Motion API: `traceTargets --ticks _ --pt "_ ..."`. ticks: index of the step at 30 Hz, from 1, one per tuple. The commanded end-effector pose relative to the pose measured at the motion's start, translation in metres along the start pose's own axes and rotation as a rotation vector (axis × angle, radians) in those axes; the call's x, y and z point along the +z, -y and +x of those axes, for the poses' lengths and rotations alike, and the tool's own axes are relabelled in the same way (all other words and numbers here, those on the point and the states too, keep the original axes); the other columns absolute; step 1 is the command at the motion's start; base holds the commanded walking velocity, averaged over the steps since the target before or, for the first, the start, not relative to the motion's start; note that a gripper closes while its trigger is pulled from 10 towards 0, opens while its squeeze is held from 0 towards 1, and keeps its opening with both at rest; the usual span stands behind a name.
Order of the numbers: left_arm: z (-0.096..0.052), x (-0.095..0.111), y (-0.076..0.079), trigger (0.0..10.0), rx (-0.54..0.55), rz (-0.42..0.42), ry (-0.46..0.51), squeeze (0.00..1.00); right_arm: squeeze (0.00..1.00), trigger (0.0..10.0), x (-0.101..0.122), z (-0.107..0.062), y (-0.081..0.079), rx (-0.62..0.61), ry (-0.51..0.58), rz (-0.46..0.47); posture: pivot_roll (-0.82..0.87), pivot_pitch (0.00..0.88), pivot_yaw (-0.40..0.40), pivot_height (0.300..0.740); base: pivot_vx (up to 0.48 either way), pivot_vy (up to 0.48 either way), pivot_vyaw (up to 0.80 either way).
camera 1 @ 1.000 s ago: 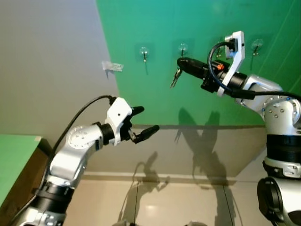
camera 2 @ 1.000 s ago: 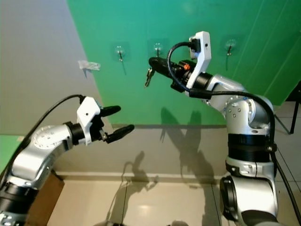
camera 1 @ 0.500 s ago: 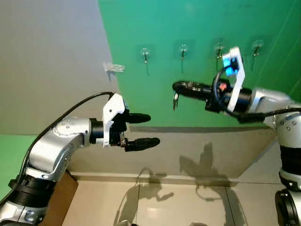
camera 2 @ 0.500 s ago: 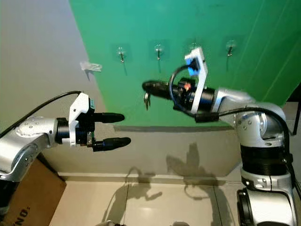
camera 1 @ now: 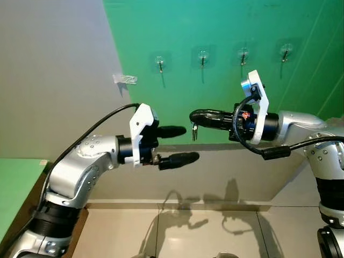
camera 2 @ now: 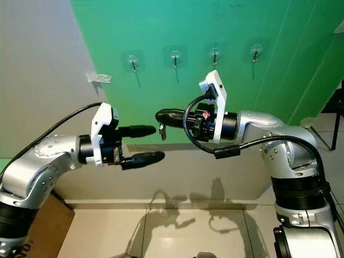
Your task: Hang keys on a hook
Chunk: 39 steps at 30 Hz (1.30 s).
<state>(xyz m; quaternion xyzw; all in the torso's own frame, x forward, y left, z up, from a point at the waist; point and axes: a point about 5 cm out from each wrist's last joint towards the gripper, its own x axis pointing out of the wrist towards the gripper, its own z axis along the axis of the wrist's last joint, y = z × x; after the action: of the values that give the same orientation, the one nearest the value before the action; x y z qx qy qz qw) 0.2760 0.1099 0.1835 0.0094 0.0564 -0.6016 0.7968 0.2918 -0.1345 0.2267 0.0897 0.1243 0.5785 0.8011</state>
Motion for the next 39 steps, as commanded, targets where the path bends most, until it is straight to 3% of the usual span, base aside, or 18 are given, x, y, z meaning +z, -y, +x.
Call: traceTargets --ticks 1,18,22,23,24,31,34,39 --pt "0.000 0.008 -0.004 10.0 0.036 0.044 0.009 0.00 0.00 0.0 0.009 0.005 -0.005 0.006 0.011 -0.060 -0.26 0.001 0.109 0.740 0.000 0.000 0.00" --pt "0.008 0.014 -0.001 10.0 0.060 0.019 0.066 0.00 0.00 0.0 0.012 0.012 -0.012 0.032 0.040 -0.075 -0.25 0.007 0.107 0.740 0.000 0.000 0.00" --pt "0.010 0.010 -0.006 10.0 0.109 0.066 0.033 0.00 0.00 0.0 0.012 0.012 -0.014 0.041 0.045 -0.073 -0.26 0.008 0.109 0.740 0.000 0.000 0.00" --pt "0.010 0.009 -0.007 10.0 0.120 0.075 0.024 0.81 0.00 0.0 0.012 0.012 -0.014 0.041 0.044 -0.072 -0.25 0.008 0.109 0.740 0.000 0.000 0.00" --pt "0.010 0.007 -0.008 10.0 0.124 0.076 0.019 1.00 0.00 0.0 0.011 0.012 -0.015 0.042 0.044 -0.072 -0.25 0.008 0.109 0.740 0.000 0.000 0.00" --pt "0.006 0.003 -0.008 10.0 0.094 0.035 0.025 1.00 0.00 0.0 0.010 0.011 -0.018 0.069 0.038 -0.060 -0.25 0.000 0.112 0.740 0.000 0.000 0.00" --pt "-0.001 0.008 -0.001 10.0 -0.024 -0.051 0.086 1.00 0.00 0.0 0.010 0.006 -0.021 0.108 0.028 -0.037 -0.25 0.000 0.108 0.740 0.000 0.000 0.00" --pt "-0.004 0.010 0.001 10.0 -0.074 -0.062 0.093 1.00 0.00 0.0 0.010 0.003 -0.023 0.127 0.012 -0.033 -0.26 0.000 0.107 0.740 0.000 0.000 0.00"
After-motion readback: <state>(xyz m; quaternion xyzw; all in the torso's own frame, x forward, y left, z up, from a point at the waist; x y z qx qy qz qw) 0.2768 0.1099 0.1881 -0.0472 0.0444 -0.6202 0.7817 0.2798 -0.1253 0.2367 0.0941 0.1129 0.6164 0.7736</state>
